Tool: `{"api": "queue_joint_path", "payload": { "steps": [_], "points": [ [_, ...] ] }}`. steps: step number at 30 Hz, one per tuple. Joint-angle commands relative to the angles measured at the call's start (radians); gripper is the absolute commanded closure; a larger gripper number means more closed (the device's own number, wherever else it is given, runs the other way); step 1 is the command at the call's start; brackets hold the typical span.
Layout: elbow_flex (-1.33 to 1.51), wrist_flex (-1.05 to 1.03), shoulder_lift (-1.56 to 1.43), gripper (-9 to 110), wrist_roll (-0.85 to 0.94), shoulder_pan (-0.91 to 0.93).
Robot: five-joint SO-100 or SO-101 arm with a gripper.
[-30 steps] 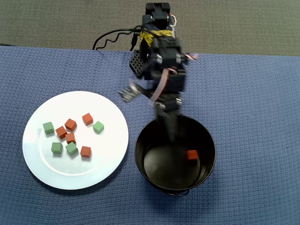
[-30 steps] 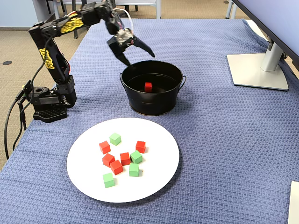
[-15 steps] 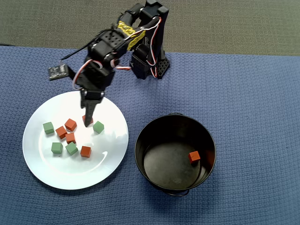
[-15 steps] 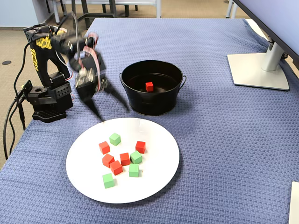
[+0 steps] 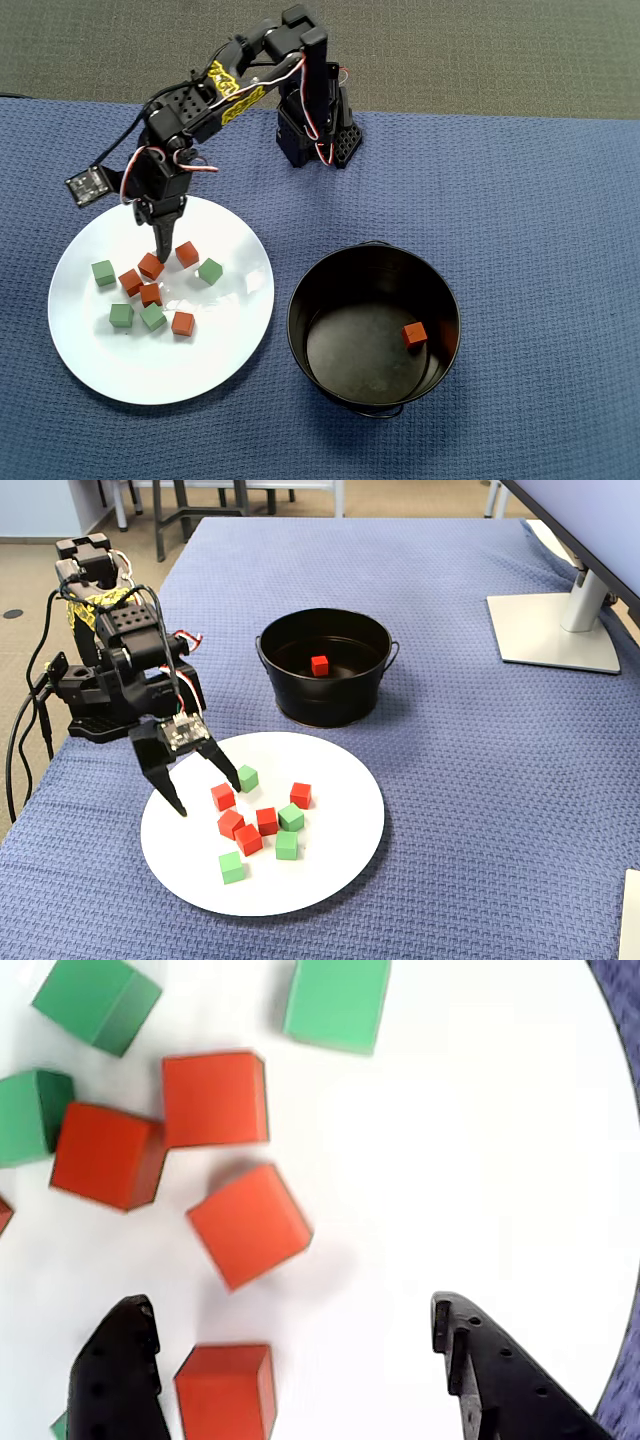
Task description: Pick up the red cubes from the white plate and place them in the black recipient
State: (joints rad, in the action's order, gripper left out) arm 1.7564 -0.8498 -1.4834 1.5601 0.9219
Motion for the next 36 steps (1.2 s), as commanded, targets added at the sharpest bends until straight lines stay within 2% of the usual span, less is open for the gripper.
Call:
{"api": "queue_joint_path", "payload": {
  "steps": [1, 10, 36],
  "points": [
    [-0.118, 0.012, 0.041, 74, 0.038, 0.014],
    [-0.132, 0.035, 0.098, 74, -0.018, -0.040],
    [0.147, 0.147, -0.044, 78, -0.011, -0.114]
  ]
}}
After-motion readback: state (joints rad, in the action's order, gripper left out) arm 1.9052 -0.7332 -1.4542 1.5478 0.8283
